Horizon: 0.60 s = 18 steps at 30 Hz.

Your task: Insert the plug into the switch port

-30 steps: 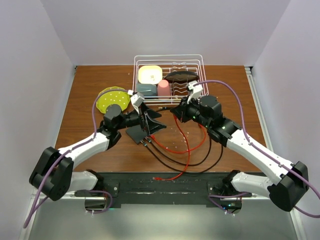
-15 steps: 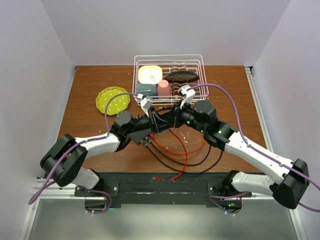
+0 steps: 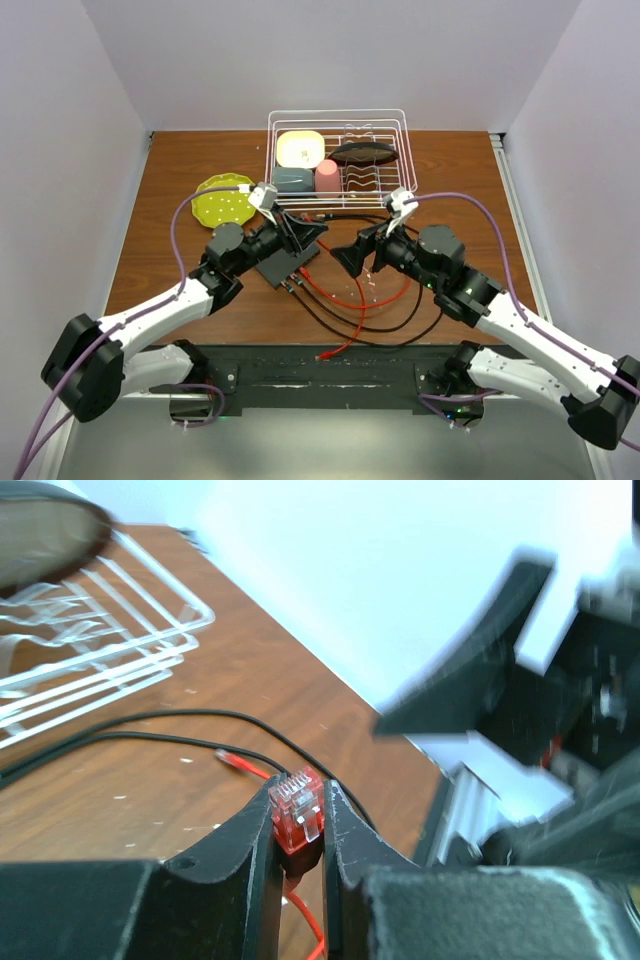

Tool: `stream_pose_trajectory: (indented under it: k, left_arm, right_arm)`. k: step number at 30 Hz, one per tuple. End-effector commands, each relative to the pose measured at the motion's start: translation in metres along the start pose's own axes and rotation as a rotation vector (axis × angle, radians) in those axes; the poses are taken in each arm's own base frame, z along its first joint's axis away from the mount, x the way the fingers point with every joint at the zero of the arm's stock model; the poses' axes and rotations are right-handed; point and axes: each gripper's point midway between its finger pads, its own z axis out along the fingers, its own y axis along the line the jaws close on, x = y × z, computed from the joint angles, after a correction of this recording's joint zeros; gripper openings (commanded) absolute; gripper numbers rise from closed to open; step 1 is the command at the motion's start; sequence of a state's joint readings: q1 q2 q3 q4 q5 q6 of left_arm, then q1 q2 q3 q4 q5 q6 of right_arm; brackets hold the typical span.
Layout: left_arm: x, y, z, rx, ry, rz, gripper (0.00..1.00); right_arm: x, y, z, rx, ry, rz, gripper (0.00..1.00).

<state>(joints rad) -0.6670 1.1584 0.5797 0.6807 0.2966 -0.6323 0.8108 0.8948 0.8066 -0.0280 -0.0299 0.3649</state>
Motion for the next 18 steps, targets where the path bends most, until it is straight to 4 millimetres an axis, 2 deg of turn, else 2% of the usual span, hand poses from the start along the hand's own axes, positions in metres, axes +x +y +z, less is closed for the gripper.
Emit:
stream_pose_trajectory:
  k: [1,3,11,14,16,17,18]
  left_arm:
    - [-0.039,0.004,-0.005,-0.098,-0.11,0.001,0.0]
    - [-0.051,-0.01,-0.008,-0.059,-0.137,-0.008,0.0]
    - [-0.091,-0.082,-0.027,0.218,-0.215,0.024,0.0]
    - [-0.102,-0.102,-0.039,0.288,-0.237,0.052,0.0]
    - [-0.115,-0.116,-0.051,0.316,-0.27,0.086,0.0]
    - [-0.115,-0.114,-0.054,0.295,-0.26,0.108,0.0]
    - [-0.124,-0.115,-0.057,0.267,-0.287,0.116,0.0]
  right_arm:
    - [0.029,0.0,0.001,-0.042,0.063,-0.027,0.93]
    - [0.045,-0.007,0.006,-0.024,0.104,-0.025,0.93]
    - [0.068,-0.022,0.034,0.067,0.154,-0.032,0.93]
    - [0.072,-0.045,0.039,0.207,0.183,-0.044,0.93]
    - [0.067,-0.065,0.038,0.332,0.172,-0.048,0.93]
    - [0.067,-0.073,0.037,0.38,0.177,-0.05,0.92]
    - [0.064,-0.078,0.034,0.421,0.188,-0.054,0.92]
